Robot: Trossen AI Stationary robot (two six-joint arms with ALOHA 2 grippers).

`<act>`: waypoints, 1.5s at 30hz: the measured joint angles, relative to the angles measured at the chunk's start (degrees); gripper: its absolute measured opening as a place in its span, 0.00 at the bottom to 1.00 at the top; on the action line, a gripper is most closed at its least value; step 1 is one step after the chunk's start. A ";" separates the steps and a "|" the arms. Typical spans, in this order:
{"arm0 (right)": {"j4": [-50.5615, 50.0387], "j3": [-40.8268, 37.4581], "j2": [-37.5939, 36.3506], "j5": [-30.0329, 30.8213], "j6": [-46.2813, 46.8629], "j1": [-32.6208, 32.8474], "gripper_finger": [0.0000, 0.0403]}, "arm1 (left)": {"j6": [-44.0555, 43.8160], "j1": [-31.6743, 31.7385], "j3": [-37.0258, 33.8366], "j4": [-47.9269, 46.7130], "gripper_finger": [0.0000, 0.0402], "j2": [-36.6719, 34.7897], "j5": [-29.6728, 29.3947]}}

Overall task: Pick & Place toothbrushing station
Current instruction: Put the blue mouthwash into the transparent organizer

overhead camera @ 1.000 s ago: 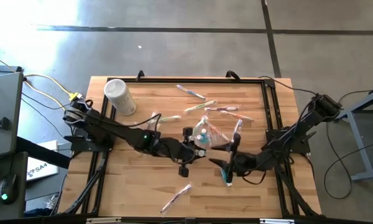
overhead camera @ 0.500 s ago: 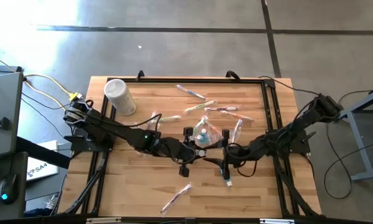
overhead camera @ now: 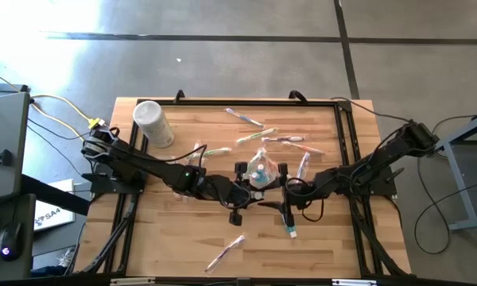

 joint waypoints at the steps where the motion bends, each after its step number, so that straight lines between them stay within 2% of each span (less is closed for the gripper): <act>1: 0.02 0.00 0.00 0.03 -0.01 -0.08 0.41 | -0.02 0.00 0.00 0.02 0.18 0.00 0.00; 11: 0.28 0.00 -0.07 -5.51 2.93 -3.19 0.26 | -0.05 0.02 0.00 0.80 0.18 0.04 -0.33; 22: -0.07 -0.01 -0.06 -6.33 4.03 -3.74 0.30 | -0.22 0.93 0.02 2.24 0.18 1.28 -0.48; 33: -1.34 0.09 -0.04 -5.91 4.02 -3.98 0.22 | 0.13 1.90 -0.04 2.89 0.18 2.51 0.50; 36: -2.00 0.08 -0.04 -5.81 4.92 -4.04 0.25 | 0.14 1.92 -0.04 2.71 0.18 2.52 0.49; 41: -3.79 0.02 0.00 -4.92 5.90 -4.00 0.37 | 0.13 1.90 -0.04 2.88 0.18 2.45 0.41; 45: -4.04 0.02 -0.02 -4.84 5.51 -4.01 0.40 | 0.11 1.90 -0.04 2.86 0.18 2.45 0.39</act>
